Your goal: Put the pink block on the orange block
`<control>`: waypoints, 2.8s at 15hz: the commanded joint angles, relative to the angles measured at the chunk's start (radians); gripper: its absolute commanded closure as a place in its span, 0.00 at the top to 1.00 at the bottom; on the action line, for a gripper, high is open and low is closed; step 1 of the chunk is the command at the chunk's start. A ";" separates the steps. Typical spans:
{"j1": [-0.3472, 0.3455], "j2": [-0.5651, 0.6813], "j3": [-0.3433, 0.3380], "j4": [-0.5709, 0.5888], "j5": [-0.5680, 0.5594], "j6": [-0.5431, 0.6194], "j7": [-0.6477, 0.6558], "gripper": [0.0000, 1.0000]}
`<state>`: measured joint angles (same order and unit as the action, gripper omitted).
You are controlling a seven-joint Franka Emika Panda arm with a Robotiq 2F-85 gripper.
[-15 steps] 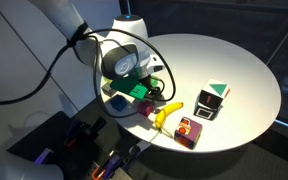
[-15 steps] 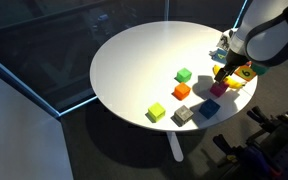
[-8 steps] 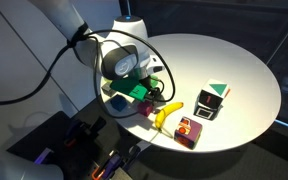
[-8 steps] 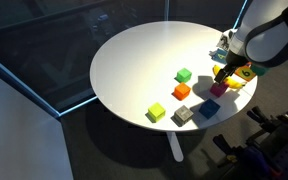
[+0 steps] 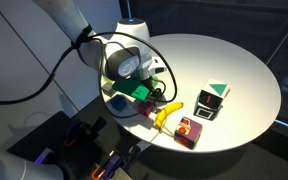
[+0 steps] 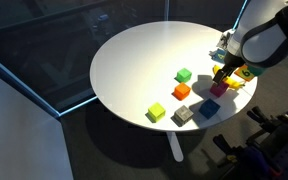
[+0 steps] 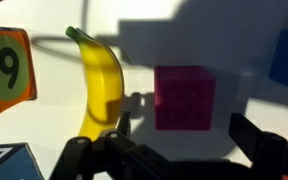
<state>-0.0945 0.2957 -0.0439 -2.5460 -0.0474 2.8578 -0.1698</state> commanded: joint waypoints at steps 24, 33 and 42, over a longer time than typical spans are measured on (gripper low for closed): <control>-0.009 0.074 0.004 0.053 -0.016 -0.050 -0.015 0.26; 0.018 -0.051 -0.006 0.048 -0.049 -0.225 -0.002 0.25; 0.071 -0.141 0.030 0.024 -0.049 -0.267 -0.004 0.25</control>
<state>-0.0352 0.2110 -0.0264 -2.4908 -0.0772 2.6175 -0.1742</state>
